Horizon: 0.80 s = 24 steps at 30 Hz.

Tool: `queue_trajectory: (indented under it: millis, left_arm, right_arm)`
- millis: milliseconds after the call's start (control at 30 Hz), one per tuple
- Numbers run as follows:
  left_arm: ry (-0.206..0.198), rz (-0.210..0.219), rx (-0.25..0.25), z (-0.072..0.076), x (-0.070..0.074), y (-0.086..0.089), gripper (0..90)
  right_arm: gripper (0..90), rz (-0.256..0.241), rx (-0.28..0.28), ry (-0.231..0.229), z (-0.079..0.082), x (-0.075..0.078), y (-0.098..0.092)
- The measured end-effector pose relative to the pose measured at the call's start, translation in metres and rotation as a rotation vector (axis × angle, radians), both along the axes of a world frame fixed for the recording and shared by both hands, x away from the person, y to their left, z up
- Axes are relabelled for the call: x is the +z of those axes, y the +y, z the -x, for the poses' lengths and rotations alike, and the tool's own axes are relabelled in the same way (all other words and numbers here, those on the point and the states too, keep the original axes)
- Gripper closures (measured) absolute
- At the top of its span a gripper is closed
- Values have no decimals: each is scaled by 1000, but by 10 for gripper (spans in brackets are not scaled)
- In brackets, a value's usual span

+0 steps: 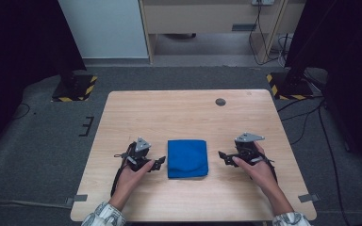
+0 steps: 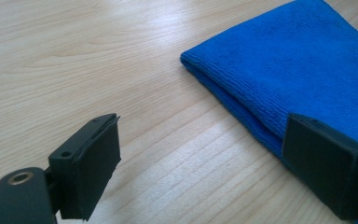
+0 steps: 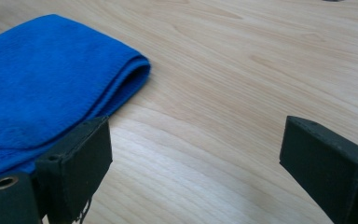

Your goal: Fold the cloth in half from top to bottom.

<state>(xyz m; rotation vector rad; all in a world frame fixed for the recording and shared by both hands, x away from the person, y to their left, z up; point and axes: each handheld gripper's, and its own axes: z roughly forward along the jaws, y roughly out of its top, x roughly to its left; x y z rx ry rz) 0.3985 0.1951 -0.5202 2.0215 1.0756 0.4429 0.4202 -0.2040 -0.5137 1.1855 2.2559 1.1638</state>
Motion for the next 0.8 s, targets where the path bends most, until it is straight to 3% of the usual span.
queue_trajectory:
  millis: [200,500,567,667,800]
  left_arm:
    - [6,-17,50,-7,-2,17,104]
    - [22,-83,125,-14,-9,39,101]
    - [36,-93,147,-15,-10,41,101]
    - [46,-120,142,-15,-13,39,102]
    - [50,-103,144,-16,-16,39,71]
  right_arm:
    - [97,9,-76,-5,-5,-1,-17]
    - [98,18,-205,23,-15,-11,-50]
    - [104,42,-228,28,-16,-14,-55]
    - [110,57,-241,48,-18,-20,-60]
    - [96,91,-243,66,-20,-25,-61]
